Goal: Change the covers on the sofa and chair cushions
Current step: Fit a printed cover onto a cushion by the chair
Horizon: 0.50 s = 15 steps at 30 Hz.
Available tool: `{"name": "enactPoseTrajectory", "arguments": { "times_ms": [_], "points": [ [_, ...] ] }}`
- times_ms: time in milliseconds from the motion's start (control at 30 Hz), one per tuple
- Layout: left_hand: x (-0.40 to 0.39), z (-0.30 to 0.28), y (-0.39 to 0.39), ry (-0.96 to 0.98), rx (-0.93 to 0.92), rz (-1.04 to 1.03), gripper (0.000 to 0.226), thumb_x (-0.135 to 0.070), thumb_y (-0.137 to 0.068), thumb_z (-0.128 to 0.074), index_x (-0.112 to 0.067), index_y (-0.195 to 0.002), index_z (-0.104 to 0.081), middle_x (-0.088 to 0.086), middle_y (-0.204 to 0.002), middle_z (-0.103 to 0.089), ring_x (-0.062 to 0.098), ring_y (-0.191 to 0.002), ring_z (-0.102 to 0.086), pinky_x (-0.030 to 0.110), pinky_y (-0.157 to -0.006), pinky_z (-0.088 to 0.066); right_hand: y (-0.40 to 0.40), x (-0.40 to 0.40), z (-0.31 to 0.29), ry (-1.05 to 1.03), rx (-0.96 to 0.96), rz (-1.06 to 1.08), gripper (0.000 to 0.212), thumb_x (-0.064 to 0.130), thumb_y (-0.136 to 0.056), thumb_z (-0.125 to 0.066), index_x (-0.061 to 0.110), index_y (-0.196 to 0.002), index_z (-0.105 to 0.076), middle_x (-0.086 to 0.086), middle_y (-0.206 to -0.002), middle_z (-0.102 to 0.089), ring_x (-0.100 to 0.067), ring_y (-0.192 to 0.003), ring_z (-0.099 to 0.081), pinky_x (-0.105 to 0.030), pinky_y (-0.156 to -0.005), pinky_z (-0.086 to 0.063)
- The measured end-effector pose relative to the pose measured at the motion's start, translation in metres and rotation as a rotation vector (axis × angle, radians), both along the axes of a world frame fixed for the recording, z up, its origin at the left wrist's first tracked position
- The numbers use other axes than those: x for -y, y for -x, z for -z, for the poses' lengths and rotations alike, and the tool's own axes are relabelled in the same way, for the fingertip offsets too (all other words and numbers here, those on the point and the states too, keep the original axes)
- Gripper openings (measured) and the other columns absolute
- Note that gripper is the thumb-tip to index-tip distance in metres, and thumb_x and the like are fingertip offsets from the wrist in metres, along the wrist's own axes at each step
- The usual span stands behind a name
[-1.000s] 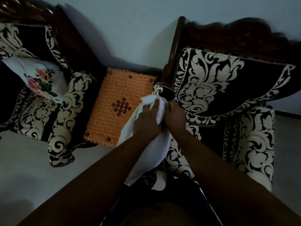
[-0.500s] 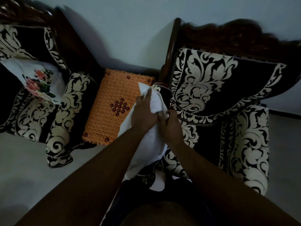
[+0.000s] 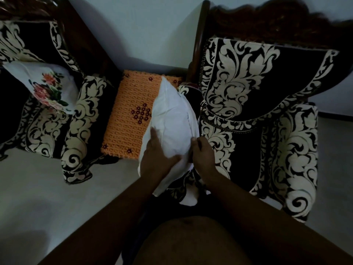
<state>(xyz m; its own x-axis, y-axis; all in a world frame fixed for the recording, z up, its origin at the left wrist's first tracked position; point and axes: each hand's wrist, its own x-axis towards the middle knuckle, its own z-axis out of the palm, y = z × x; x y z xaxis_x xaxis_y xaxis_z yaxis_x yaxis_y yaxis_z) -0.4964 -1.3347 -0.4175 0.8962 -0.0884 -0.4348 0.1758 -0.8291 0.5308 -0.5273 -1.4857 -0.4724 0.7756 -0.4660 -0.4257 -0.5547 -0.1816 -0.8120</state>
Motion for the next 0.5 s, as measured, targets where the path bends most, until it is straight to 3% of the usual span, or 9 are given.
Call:
{"name": "enactPoseTrajectory", "arguments": {
  "times_ms": [100, 167, 233, 333, 400, 433, 500],
  "points": [
    [0.004, 0.001, -0.017, 0.080, 0.067, -0.116, 0.114, -0.057, -0.076, -0.072, -0.024, -0.163, -0.006, 0.008, -0.161, -0.034, 0.031, -0.141, -0.043, 0.037, -0.110, -0.036, 0.031, -0.005, 0.000, -0.062, -0.089, -0.089, 0.016, 0.042, -0.101, -0.055, 0.030, -0.092, -0.048, 0.002, -0.084, -0.064, -0.018, -0.075, -0.066, -0.032, -0.062, -0.052],
    [0.007, 0.003, -0.028, 0.178, 0.062, -0.160, 0.114, -0.061, -0.070, -0.066, -0.023, -0.162, -0.013, 0.007, -0.160, -0.036, 0.027, -0.143, -0.040, 0.036, -0.115, -0.032, 0.039, -0.009, 0.000, -0.013, -0.228, -0.183, 0.023, 0.044, -0.100, -0.055, 0.021, -0.095, -0.054, 0.002, -0.085, -0.064, -0.019, -0.077, -0.063, -0.029, -0.062, -0.046],
    [0.010, 0.006, -0.039, 0.249, 0.064, -0.149, 0.121, -0.064, -0.066, -0.073, -0.021, -0.162, -0.013, 0.007, -0.164, -0.029, 0.024, -0.148, -0.031, 0.038, -0.121, -0.027, 0.034, -0.010, 0.001, 0.019, -0.330, -0.249, 0.033, 0.044, -0.101, -0.047, 0.017, -0.084, -0.056, -0.003, -0.082, -0.063, -0.023, -0.077, -0.061, -0.032, -0.066, -0.046],
    [0.012, 0.007, -0.038, 0.227, -0.085, 0.093, 0.140, -0.054, -0.068, -0.089, -0.017, -0.161, 0.010, 0.005, -0.170, 0.003, 0.021, -0.156, -0.003, 0.031, -0.122, -0.007, 0.030, -0.005, -0.001, -0.011, -0.449, -0.431, 0.030, 0.032, -0.101, -0.040, 0.017, -0.080, -0.055, -0.012, -0.091, -0.069, -0.033, -0.086, -0.067, -0.043, -0.081, -0.057],
    [0.009, 0.010, -0.023, 0.123, -0.155, 0.341, 0.154, -0.054, -0.064, -0.090, -0.020, -0.154, 0.030, 0.006, -0.167, 0.023, 0.023, -0.156, 0.012, 0.040, -0.126, -0.002, 0.037, 0.000, -0.002, 0.020, -0.509, -0.544, 0.023, 0.028, -0.101, -0.041, 0.017, -0.087, -0.055, -0.017, -0.100, -0.070, -0.036, -0.094, -0.069, -0.049, -0.087, -0.058],
    [0.008, 0.014, -0.015, 0.056, -0.125, 0.398, 0.154, -0.055, -0.065, -0.090, -0.022, -0.152, 0.033, 0.011, -0.167, 0.020, 0.029, -0.156, 0.006, 0.047, -0.126, -0.011, 0.040, 0.001, -0.003, 0.050, -0.519, -0.588, 0.021, 0.027, -0.102, -0.041, 0.016, -0.090, -0.055, -0.019, -0.104, -0.070, -0.036, -0.096, -0.069, -0.048, -0.088, -0.057],
    [0.007, 0.022, -0.006, -0.072, 0.044, 0.306, 0.140, -0.054, -0.071, -0.084, -0.023, -0.158, 0.021, 0.024, -0.162, -0.014, 0.043, -0.142, -0.036, 0.051, -0.108, -0.042, 0.046, -0.002, -0.011, 0.078, -0.498, -0.628, 0.022, 0.027, -0.106, -0.039, 0.014, -0.095, -0.052, -0.018, -0.102, -0.066, -0.033, -0.094, -0.064, -0.039, -0.086, -0.053]
  ]
}}
